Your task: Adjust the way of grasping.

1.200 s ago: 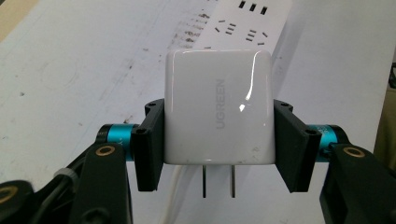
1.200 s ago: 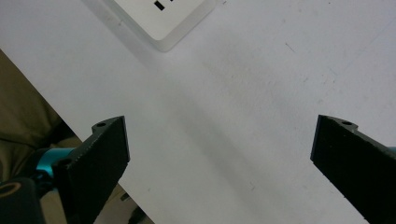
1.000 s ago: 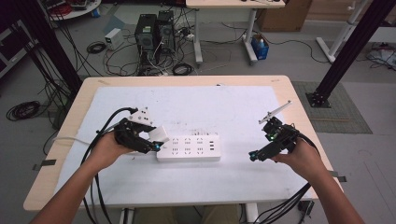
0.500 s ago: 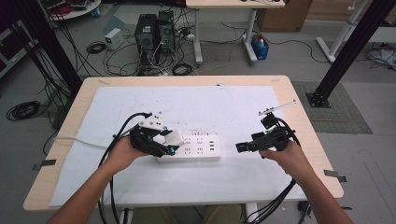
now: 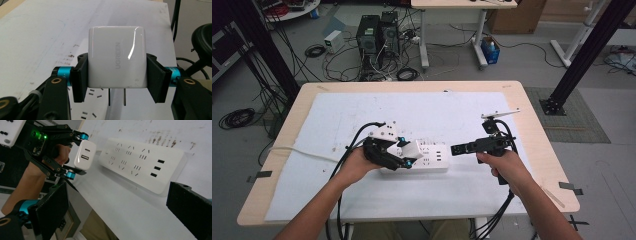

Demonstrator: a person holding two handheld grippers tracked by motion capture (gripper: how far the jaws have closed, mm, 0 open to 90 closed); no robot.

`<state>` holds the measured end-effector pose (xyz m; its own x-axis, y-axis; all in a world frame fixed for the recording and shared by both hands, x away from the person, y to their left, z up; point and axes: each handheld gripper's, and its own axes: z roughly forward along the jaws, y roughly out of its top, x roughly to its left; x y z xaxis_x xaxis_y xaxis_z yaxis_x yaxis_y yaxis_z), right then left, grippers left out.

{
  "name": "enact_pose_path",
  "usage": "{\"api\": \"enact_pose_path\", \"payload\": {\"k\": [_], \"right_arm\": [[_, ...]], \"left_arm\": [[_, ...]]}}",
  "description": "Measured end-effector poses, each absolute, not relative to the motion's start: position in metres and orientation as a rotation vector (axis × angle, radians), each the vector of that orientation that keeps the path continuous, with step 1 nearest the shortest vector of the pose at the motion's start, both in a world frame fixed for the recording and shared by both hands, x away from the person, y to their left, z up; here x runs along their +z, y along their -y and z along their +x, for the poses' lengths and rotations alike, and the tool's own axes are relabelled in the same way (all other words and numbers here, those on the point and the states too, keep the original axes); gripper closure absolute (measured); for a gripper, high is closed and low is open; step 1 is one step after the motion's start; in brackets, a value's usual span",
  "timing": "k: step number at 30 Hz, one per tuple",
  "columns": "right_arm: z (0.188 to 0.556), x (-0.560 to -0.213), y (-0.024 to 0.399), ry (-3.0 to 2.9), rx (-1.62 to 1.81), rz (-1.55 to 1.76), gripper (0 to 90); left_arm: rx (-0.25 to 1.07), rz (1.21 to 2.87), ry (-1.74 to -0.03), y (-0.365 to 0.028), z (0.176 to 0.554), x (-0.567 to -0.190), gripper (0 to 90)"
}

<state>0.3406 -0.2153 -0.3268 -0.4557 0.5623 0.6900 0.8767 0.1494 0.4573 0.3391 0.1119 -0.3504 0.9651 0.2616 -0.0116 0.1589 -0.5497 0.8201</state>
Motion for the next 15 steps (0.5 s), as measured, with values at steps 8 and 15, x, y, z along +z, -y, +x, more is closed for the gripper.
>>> {"api": "enact_pose_path", "payload": {"k": [8,15], "right_arm": [[0.341,-0.328,0.199,2.031,-1.168,-1.366,3.8],[0.346,-0.333,0.185,2.003,-1.094,-1.376,3.8]], "left_arm": [[0.121,2.131,-0.229,-0.096,0.337,-0.355,42.6],[0.107,2.112,-0.210,-0.085,0.338,-0.360,42.6]]}}
